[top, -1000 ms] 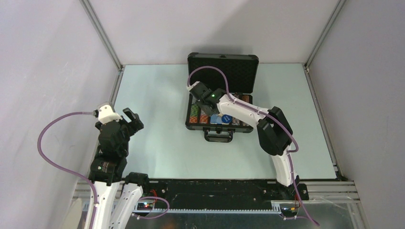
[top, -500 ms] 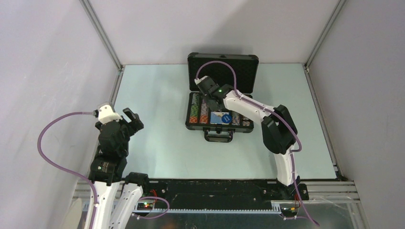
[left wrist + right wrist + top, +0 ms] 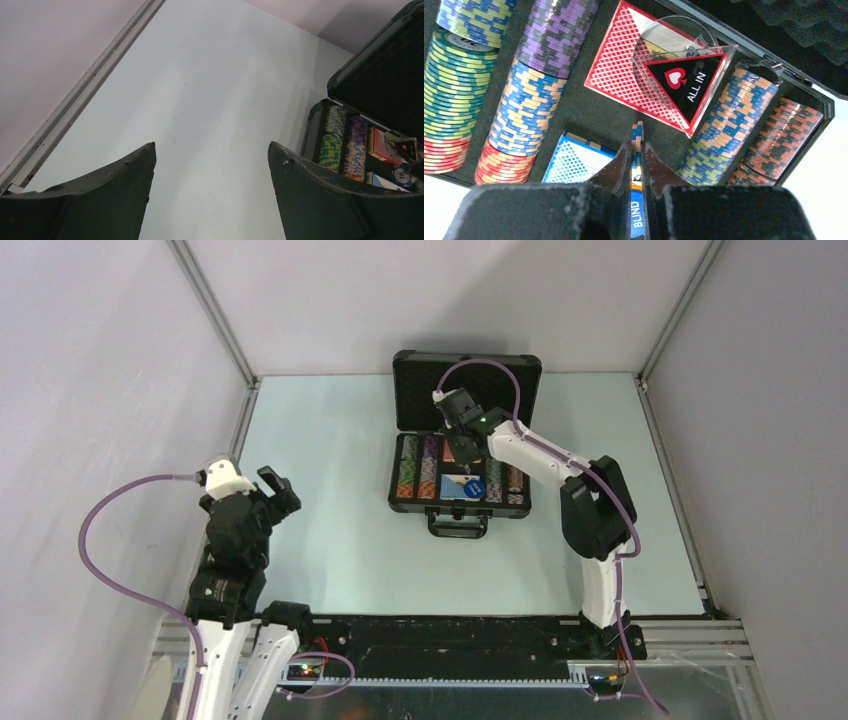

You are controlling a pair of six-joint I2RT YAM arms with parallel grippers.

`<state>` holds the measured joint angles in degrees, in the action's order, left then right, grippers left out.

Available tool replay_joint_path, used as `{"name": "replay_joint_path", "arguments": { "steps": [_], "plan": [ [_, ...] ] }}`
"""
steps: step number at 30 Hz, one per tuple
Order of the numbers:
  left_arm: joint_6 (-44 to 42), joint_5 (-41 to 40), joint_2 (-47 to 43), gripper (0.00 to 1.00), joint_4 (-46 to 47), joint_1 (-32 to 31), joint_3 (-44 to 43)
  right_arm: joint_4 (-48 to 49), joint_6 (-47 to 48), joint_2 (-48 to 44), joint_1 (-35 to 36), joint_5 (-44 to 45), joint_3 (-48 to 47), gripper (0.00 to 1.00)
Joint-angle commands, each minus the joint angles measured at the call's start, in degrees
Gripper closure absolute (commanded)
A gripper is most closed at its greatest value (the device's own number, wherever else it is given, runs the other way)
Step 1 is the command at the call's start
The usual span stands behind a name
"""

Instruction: Pack up texas hold em set

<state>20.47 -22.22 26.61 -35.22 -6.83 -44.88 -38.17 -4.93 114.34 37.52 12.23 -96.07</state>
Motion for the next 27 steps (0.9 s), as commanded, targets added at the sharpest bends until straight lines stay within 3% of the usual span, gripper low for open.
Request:
{"name": "replay_joint_path", "arguments": {
  "steps": [1,15,27],
  "plan": [
    [-1.05,0.39,0.28,0.13,1.56,0.26,0.20,-0.40,-1.43,-1.93,-1.04,-1.95,1.61,1.00],
    [-1.07,0.36,0.52,0.13,1.56,0.31,0.17,-0.45,-1.75,-1.49,-1.95,-3.81,3.26,0.96],
    [-1.05,0.47,0.61,0.13,1.57,0.24,0.22,-0.93,-1.51,-1.45,-2.11,-4.23,4.05,0.81]
  ]
}}
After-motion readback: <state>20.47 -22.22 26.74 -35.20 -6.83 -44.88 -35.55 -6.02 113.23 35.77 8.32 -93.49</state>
